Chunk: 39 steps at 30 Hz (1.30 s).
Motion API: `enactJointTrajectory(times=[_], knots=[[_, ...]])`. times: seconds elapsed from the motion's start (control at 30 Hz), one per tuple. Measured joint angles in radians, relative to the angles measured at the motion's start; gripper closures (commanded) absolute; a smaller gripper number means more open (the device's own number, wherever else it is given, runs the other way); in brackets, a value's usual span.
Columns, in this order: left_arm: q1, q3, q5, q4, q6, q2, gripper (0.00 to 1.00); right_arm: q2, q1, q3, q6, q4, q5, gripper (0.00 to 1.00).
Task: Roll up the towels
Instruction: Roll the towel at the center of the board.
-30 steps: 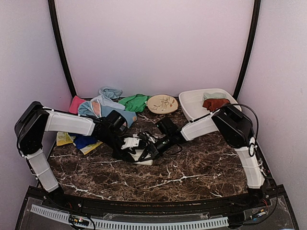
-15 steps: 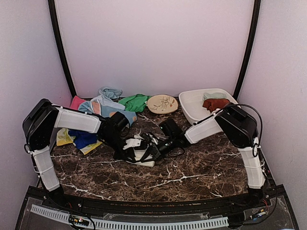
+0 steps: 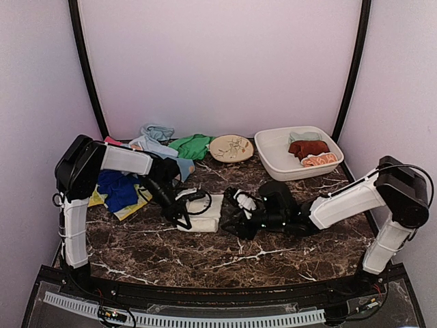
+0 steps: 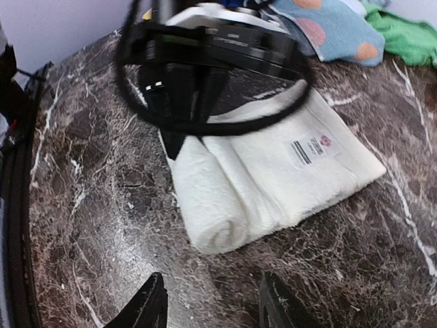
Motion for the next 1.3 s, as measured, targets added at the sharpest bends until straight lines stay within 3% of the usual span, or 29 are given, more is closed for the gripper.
enactJointTrajectory(times=[0.27,0.53,0.67,0.77,0.83,0.93,0.97,1.0,1.1,1.17,1.3], knots=[[0.000,0.144,0.007,-0.165,-0.015,0.103,1.00,0.031,0.320,0.056,-0.471,-0.021,0.412,0.55],[0.000,0.217,0.002,-0.256,-0.030,0.155,1.00,0.234,0.332,0.213,-0.792,-0.020,0.563,0.57],[0.000,0.232,-0.005,-0.270,-0.030,0.163,1.00,0.304,0.315,0.267,-0.866,-0.024,0.560,0.58],[0.000,0.245,-0.015,-0.284,-0.030,0.169,1.00,0.336,0.291,0.300,-0.898,-0.037,0.553,0.65],[0.000,0.253,-0.020,-0.293,-0.030,0.172,0.90,0.348,0.275,0.322,-0.904,-0.050,0.543,0.75],[0.000,0.259,-0.027,-0.301,-0.025,0.173,0.67,0.354,0.253,0.347,-0.880,-0.073,0.514,1.00],[0.000,0.258,-0.025,-0.302,-0.026,0.173,0.56,0.355,0.247,0.351,-0.875,-0.081,0.503,1.00],[0.000,0.255,-0.014,-0.304,-0.023,0.170,0.52,0.355,0.238,0.357,-0.852,-0.091,0.489,1.00],[0.007,0.213,0.005,-0.287,-0.010,0.127,0.49,0.355,0.217,0.364,-0.793,-0.102,0.449,1.00],[0.016,0.200,0.005,-0.273,-0.008,0.114,0.31,0.355,0.209,0.364,-0.757,-0.102,0.430,1.00],[0.069,0.134,0.019,-0.238,0.001,0.056,0.27,0.355,0.193,0.369,-0.667,-0.114,0.381,1.00]])
